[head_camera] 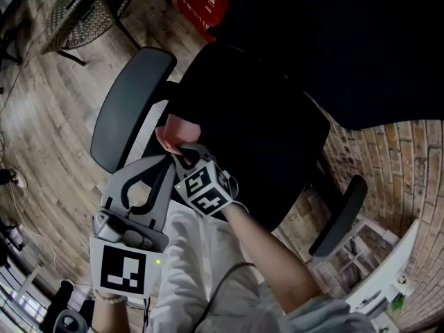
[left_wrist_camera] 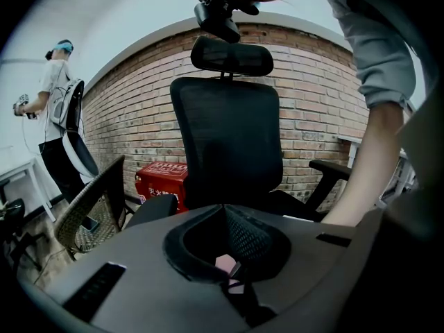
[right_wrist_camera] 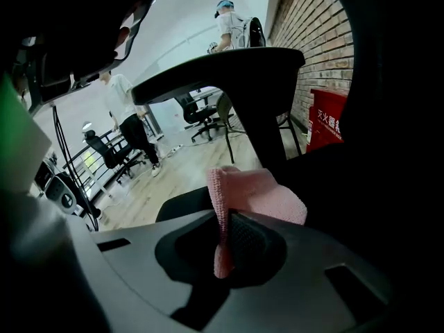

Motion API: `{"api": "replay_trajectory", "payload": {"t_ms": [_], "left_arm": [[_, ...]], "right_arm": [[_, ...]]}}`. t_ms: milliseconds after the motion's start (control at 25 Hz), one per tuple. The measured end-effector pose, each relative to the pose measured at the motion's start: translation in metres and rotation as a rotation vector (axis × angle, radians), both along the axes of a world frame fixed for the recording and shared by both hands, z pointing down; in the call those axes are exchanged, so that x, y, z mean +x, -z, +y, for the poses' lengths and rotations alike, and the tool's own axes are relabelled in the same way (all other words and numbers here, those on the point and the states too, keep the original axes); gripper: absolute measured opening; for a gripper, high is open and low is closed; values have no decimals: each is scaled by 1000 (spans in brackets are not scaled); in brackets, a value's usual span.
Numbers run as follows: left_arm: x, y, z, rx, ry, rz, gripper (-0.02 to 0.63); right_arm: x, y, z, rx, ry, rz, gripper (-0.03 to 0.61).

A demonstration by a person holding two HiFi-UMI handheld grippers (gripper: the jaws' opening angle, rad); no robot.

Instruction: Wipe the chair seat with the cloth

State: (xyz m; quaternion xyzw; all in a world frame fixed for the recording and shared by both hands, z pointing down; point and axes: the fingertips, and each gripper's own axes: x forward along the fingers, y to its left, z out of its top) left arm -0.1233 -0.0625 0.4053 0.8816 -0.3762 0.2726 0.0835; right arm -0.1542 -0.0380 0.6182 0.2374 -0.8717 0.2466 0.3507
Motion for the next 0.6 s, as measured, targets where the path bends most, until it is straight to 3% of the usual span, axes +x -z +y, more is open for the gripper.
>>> {"api": "replay_trajectory", "payload": {"t_ms": [600], "left_arm": [[36, -4, -4, -9, -52, 10, 18]], "right_arm": [[70, -14, -15, 37, -44, 89, 55]]}}
